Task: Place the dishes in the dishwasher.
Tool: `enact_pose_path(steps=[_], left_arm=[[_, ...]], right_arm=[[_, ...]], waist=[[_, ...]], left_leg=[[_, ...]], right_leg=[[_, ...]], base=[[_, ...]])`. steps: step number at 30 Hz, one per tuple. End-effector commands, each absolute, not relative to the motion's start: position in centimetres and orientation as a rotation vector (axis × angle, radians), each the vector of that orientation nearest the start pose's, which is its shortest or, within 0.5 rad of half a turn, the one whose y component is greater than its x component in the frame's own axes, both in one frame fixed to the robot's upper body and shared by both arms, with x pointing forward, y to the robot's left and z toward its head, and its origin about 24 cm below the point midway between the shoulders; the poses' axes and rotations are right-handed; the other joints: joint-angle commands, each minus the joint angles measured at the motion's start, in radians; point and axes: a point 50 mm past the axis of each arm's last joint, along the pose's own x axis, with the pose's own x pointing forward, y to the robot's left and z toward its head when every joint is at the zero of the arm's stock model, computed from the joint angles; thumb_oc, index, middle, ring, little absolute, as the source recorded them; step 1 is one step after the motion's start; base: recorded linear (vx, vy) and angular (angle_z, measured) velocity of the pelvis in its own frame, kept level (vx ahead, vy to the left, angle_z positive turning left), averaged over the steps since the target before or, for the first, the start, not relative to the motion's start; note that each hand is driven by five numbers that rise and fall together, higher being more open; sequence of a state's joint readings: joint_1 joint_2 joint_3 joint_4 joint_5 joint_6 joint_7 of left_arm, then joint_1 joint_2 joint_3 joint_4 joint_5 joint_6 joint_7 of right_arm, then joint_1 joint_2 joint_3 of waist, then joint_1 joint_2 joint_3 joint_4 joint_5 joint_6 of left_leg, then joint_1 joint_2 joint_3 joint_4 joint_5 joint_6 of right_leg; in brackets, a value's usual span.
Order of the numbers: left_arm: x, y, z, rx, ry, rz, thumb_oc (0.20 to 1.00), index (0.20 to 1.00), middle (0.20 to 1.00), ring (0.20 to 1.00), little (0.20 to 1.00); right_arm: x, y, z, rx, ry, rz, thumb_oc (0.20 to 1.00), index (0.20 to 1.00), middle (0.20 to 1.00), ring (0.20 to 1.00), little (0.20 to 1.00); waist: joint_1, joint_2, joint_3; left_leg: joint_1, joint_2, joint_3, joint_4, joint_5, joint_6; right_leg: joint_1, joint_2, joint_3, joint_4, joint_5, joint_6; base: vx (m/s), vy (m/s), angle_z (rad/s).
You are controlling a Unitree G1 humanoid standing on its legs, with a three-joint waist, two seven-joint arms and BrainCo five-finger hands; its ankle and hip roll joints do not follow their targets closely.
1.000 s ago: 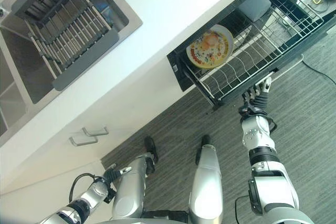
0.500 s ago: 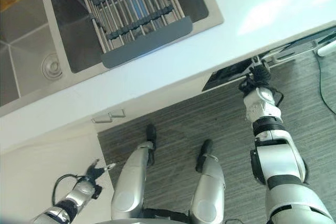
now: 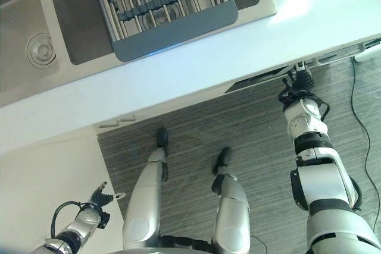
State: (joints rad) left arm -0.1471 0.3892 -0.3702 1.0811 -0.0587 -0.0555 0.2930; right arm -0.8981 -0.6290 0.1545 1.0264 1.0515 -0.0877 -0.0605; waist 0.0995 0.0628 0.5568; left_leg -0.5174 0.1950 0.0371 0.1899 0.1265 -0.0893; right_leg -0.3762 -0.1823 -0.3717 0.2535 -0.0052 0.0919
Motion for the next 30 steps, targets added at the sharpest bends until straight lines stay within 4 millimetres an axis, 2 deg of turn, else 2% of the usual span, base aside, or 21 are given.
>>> enact_pose_path(steps=[1, 2, 3, 5, 8, 9, 10, 12, 13, 14, 15, 18, 19, 22, 23, 24, 28, 29, 30], left_arm=[[17.5, 28.5, -10.6, 0.719, 0.825, 0.182, 1.0, 1.0, 1.0, 1.0, 1.0], [17.6, 28.6, -10.5, 0.722, 0.83, 0.187, 1.0, 1.0, 1.0, 1.0, 1.0], [17.4, 28.8, -10.7, 0.728, 0.851, 0.195, 1.0, 1.0, 1.0, 1.0, 1.0], [17.0, 28.9, -10.9, 0.714, 0.868, 0.209, 1.0, 1.0, 1.0, 1.0, 1.0], [16.2, 28.9, -11.4, 0.687, 0.917, 0.248, 1.0, 1.0, 1.0, 1.0, 1.0], [16.1, 28.8, -11.6, 0.681, 0.926, 0.255, 1.0, 1.0, 1.0, 1.0, 1.0], [15.8, 28.7, -11.8, 0.67, 0.938, 0.27, 1.0, 1.0, 1.0, 1.0, 1.0], [15.1, 28.4, -12.3, 0.647, 0.981, 0.296, 1.0, 1.0, 1.0, 1.0, 1.0], [15.0, 28.2, -12.5, 0.631, 0.992, 0.299, 1.0, 1.0, 1.0, 1.0, 1.0], [14.8, 27.9, -12.7, 0.609, 0.991, 0.308, 1.0, 1.0, 1.0, 1.0, 1.0], [14.3, 27.6, -13.0, 0.585, 0.998, 0.318, 1.0, 1.0, 1.0, 1.0, 1.0], [12.7, 26.8, -13.8, 0.568, 1.03, 0.301, 1.0, 1.0, 1.0, 1.0, 1.0], [11.6, 26.3, -14.4, 0.547, 1.075, 0.277, 1.0, 1.0, 1.0, 1.0, 1.0], [8.3, 25.3, -15.6, 0.487, 1.196, 0.234, 1.0, 1.0, 1.0, 1.0, 1.0], [7.2, 24.8, -16.0, 0.439, 1.231, 0.22, 1.0, 1.0, 1.0, 1.0, 1.0], [6.6, 24.4, -16.2, 0.392, 1.245, 0.204, 1.0, 1.0, 1.0, 1.0, 1.0], [6.1, 23.7, -16.5, 0.212, 1.261, 0.191, 1.0, 1.0, 1.0, 1.0, 1.0], [6.2, 23.4, -16.6, 0.124, 1.277, 0.195, 1.0, 1.0, 1.0, 1.0, 1.0], [6.3, 23.2, -16.7, 0.073, 1.285, 0.188, 1.0, 1.0, 1.0, 1.0, 1.0]], right_arm=[[39.6, -22.3, 31.9, 0.506, -0.659, 0.161, 1.0, 1.0, 1.0, 1.0, 1.0], [39.4, -21.8, 32.3, 0.622, -0.691, 0.243, 1.0, 1.0, 1.0, 1.0, 1.0], [39.6, -21.0, 31.7, 0.62, -0.652, 0.217, 1.0, 1.0, 1.0, 1.0, 1.0], [39.8, -21.1, 30.5, 0.632, -0.617, 0.187, 1.0, 1.0, 1.0, 1.0, 1.0], [40.4, -20.8, 25.3, 0.634, -0.46, 0.161, 1.0, 1.0, 1.0, 1.0, 1.0], [40.4, -20.6, 24.1, 0.628, -0.44, 0.168, 1.0, 1.0, 1.0, 1.0, 1.0], [40.4, -20.1, 22.0, 0.639, -0.396, 0.175, 1.0, 1.0, 1.0, 1.0, 1.0], [39.5, -18.4, 16.2, 0.655, -0.277, 0.197, 1.0, 1.0, 1.0, 1.0, 1.0], [39.1, -17.8, 14.6, 0.657, -0.242, 0.2, 1.0, 1.0, 1.0, 1.0, 1.0], [38.5, -17.2, 12.6, 0.687, -0.202, 0.199, 1.0, 1.0, 1.0, 1.0, 1.0], [37.5, -16.6, 10.2, 0.694, -0.155, 0.192, 1.0, 1.0, 1.0, 1.0, 1.0], [35.3, -16.1, 6.2, 0.699, -0.075, 0.16, 1.0, 1.0, 1.0, 1.0, 1.0], [33.8, -15.9, 4.1, 0.707, -0.033, 0.148, 1.0, 1.0, 1.0, 1.0, 1.0], [30.2, -16.7, -0.4, 0.685, 0.076, 0.133, 1.0, 1.0, 1.0, 1.0, 1.0], [28.3, -17.0, -2.3, 0.675, 0.138, 0.118, 1.0, 1.0, 1.0, 1.0, 1.0], [27.5, -17.0, -3.1, 0.671, 0.174, 0.11, 1.0, 1.0, 1.0, 1.0, 1.0], [23.9, -18.8, -7.0, 0.599, 0.358, 0.052, 1.0, 1.0, 1.0, 1.0, 1.0], [22.1, -19.5, -8.7, 0.56, 0.46, 0.034, 1.0, 1.0, 1.0, 1.0, 1.0], [21.1, -20.0, -9.5, 0.537, 0.504, 0.023, 1.0, 1.0, 1.0, 1.0, 1.0]], waist=[[0.115, -0.035, -0.037], [0.115, -0.034, -0.037], [0.111, -0.036, -0.037], [0.106, -0.04, -0.037], [0.091, -0.05, -0.037], [0.088, -0.052, -0.037], [0.082, -0.054, -0.039], [0.057, -0.063, -0.073], [0.048, -0.065, -0.084], [0.036, -0.065, -0.098], [0.02, -0.065, -0.119], [-0.009, -0.063, -0.165], [-0.026, -0.061, -0.192], [-0.065, -0.061, -0.259], [-0.083, -0.061, -0.293], [-0.092, -0.061, -0.311], [-0.133, -0.054, -0.366], [-0.147, -0.052, -0.382], [-0.153, -0.052, -0.387]], left_leg=[[0.054, -0.009, 0.054, 0.089, -0.18, -0.01], [0.063, -0.007, 0.052, 0.088, -0.182, -0.012], [0.092, -0.009, 0.059, 0.082, -0.185, -0.012], [0.114, -0.008, 0.066, 0.075, -0.186, -0.011], [0.185, -0.002, 0.089, 0.052, -0.187, -0.01], [0.198, 0.0, 0.094, 0.048, -0.185, -0.01], [0.222, 0.004, 0.1, 0.04, -0.183, -0.01], [0.272, 0.016, 0.12, 0.019, -0.178, -0.011], [0.29, 0.018, 0.127, 0.011, -0.177, -0.012], [0.301, 0.022, 0.143, -0.004, -0.151, -0.005], [0.33, 0.026, 0.154, -0.019, -0.151, -0.006], [0.387, 0.027, 0.172, -0.058, -0.146, -0.011], [0.414, 0.027, 0.182, -0.074, -0.144, -0.011], [0.468, 0.032, 0.206, -0.108, -0.136, -0.015], [0.497, 0.035, 0.219, -0.127, -0.132, -0.018], [0.511, 0.037, 0.226, -0.136, -0.13, -0.02], [0.58, 0.047, 0.246, -0.193, -0.119, -0.029], [0.602, 0.05, 0.252, -0.214, -0.113, -0.032], [0.608, 0.053, 0.253, -0.221, -0.111, -0.034]], right_leg=[[0.006, -0.133, 0.039, 0.1, -0.099, 0.098], [0.017, -0.133, 0.036, 0.095, -0.101, 0.101], [0.043, -0.13, 0.039, 0.089, -0.106, 0.101], [0.062, -0.126, 0.04, 0.081, -0.107, 0.1], [0.125, -0.117, 0.045, 0.049, -0.105, 0.099], [0.137, -0.115, 0.047, 0.043, -0.104, 0.098], [0.157, -0.113, 0.049, 0.034, -0.103, 0.098], [0.196, -0.108, 0.052, 0.012, -0.1, 0.096], [0.209, -0.106, 0.055, 0.003, -0.098, 0.095], [0.218, -0.102, 0.052, -0.017, -0.075, 0.084], [0.239, -0.1, 0.056, -0.033, -0.075, 0.082], [0.285, -0.095, 0.066, -0.075, -0.073, 0.08], [0.304, -0.094, 0.072, -0.091, -0.073, 0.08], [0.341, -0.089, 0.078, -0.12, -0.071, 0.079], [0.361, -0.084, 0.08, -0.133, -0.072, 0.077], [0.371, -0.081, 0.08, -0.14, -0.072, 0.075], [0.423, -0.062, 0.084, -0.167, -0.081, 0.067], [0.44, -0.054, 0.084, -0.174, -0.084, 0.064], [0.446, -0.051, 0.085, -0.176, -0.086, 0.062]], base=[[0.01, -0.077, -0.04], [0.02, -0.113, -0.01], [0.0, -0.116, 0.01], [-0.01, -0.068, -0.01], [-0.02, -0.054, -0.02], [-0.01, -0.042, -0.02], [0.0, -0.042, -0.03], [0.03, -0.037, -0.03], [-0.04, -0.01, -0.08], [-0.04, 0.006, -0.15], [-0.05, 0.022, -0.21], [0.02, 0.032, -0.21], [0.03, 0.055, -0.17], [0.04, 0.029, -0.19], [0.06, 0.012, -0.22], [0.06, 0.017, -0.18], [-0.02, 0.018, -0.23], [-0.06, 0.02, -0.1], [-0.07, 0.012, -0.01]])
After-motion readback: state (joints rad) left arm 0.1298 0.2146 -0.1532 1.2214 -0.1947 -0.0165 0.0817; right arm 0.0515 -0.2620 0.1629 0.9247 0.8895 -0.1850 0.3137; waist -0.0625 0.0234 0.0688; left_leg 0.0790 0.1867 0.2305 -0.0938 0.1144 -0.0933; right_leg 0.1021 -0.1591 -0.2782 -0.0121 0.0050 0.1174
